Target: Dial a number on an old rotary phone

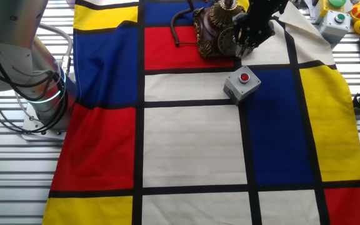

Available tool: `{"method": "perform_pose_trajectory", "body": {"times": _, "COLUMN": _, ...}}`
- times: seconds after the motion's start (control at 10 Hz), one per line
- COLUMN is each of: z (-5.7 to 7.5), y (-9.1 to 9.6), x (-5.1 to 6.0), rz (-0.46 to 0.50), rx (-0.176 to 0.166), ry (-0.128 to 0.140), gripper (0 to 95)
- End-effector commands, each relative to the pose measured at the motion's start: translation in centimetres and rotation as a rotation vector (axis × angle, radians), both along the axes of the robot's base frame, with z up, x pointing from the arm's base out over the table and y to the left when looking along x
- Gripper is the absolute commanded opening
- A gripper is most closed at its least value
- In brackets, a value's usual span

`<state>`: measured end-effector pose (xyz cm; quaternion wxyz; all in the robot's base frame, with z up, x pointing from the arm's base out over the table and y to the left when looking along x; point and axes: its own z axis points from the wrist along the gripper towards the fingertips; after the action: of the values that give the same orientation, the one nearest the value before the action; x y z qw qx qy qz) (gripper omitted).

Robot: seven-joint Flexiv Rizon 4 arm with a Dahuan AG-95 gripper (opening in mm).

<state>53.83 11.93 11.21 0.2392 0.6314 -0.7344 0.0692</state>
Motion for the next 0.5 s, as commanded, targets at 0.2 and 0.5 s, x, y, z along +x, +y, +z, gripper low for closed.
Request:
{"method": "perform_pose_trajectory", "body": {"times": 0.2, "z": -0.04, "y": 0.0, "x": 0.08, "rz": -0.017, "rx": -0.004, "ry": 0.002, "gripper": 0.0}}
{"method": "perform_pose_trajectory", "body": {"times": 0.5, "z": -0.06, "y": -0.12, "x": 0.08, "rz": -0.038, "rx": -0.008, "ry": 0.006, "gripper": 0.0}}
